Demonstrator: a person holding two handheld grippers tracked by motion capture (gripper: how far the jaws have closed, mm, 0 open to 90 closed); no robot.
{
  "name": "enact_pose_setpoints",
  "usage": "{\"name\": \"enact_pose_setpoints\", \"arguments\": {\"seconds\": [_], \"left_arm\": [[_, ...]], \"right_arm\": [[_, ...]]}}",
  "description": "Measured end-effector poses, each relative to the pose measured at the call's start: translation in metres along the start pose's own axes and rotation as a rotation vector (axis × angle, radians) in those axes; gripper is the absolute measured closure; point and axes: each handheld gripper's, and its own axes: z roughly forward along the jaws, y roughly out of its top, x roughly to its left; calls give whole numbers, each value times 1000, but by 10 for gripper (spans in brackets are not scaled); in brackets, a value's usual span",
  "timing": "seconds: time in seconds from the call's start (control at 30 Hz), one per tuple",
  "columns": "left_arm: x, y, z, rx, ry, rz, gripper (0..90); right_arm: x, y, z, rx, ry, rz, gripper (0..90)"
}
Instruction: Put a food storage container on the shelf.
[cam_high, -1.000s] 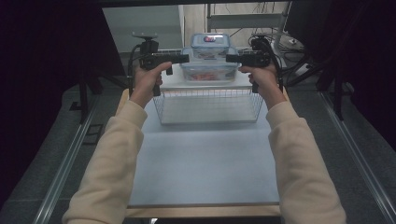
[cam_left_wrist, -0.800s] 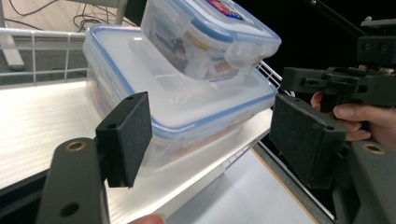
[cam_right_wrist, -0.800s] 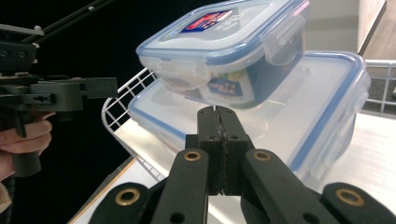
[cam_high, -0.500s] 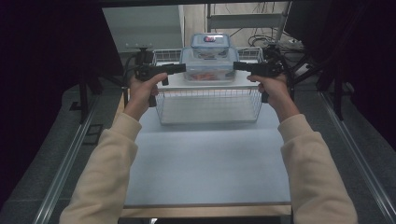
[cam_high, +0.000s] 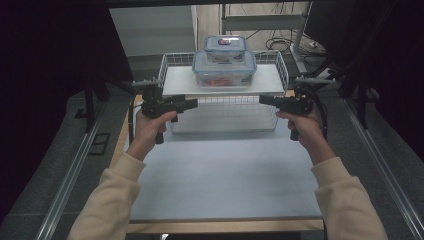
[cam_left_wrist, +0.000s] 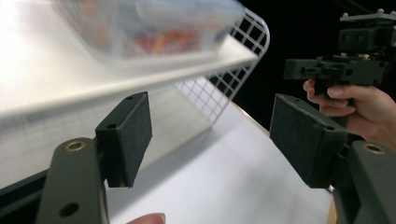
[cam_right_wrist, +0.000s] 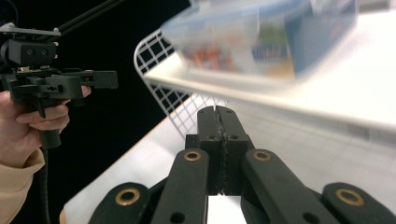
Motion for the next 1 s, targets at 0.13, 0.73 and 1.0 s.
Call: {"name": "enact_pose_setpoints", "arguments": {"seconds": [0.13,0.73,1.0], "left_arm": [[-4,-28,0,7,-18,-1,294],[6,-124,4,100,-6,-44,293],[12,-150,13,148,28,-70,293]], "right_arm": [[-4,-28,-9,10,16,19,891],[-13,-128,-29,89,23,75,883],[-15,-154,-23,163,-2,70,856]]}}
